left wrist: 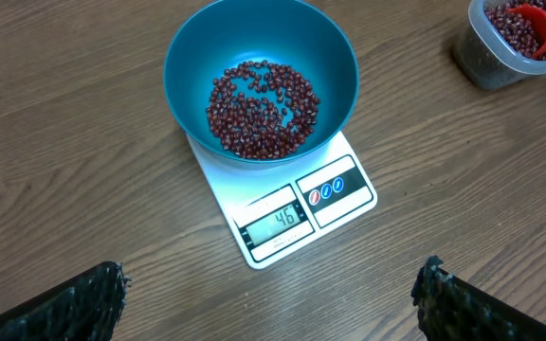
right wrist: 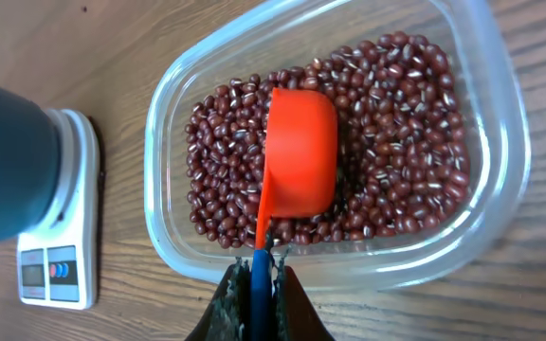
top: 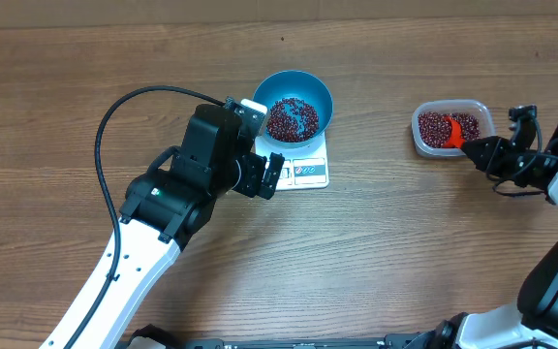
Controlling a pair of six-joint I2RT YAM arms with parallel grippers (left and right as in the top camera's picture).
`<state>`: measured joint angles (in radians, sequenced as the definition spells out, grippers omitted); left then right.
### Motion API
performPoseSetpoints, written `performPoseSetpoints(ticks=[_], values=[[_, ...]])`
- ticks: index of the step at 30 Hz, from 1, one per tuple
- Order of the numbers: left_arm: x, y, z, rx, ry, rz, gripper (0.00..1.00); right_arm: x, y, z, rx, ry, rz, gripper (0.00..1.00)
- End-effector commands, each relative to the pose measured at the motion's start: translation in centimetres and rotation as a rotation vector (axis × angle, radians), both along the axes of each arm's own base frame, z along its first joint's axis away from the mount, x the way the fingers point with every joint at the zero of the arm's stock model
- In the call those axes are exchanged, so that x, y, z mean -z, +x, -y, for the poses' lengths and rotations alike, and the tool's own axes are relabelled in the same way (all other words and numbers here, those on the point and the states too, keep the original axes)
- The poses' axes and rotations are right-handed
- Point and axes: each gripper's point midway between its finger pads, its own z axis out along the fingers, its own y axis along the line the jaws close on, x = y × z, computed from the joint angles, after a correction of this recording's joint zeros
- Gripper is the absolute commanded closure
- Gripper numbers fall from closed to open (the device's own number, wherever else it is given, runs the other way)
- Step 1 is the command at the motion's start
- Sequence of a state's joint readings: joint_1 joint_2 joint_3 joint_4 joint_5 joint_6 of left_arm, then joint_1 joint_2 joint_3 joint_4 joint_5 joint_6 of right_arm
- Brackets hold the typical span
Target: Scoop item into bowl and weigh 150g on scale
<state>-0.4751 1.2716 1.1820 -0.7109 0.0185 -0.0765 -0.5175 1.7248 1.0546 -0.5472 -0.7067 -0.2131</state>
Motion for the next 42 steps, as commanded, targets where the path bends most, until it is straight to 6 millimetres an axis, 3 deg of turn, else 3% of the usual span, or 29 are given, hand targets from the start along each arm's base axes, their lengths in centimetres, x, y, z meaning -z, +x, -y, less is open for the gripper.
performPoseSetpoints(ticks=[1,15,42], values=[[-0.6,0.1,0.0,-0.01,-0.022,0.009,0.0,0.6,-0.5,-0.2,0.047,0.085,-0.048,0.96],[-0.6,0.1,0.0,-0.01,-0.022,0.009,0.0,1.5,-0.3,-1.1,0.063,0.226,-0.081,0.96],[-0.6,0.1,0.0,-0.01,-0.022,0.009,0.0,-0.9,-1.1,-0.1,0.082,0.414,-0.006,0.96]])
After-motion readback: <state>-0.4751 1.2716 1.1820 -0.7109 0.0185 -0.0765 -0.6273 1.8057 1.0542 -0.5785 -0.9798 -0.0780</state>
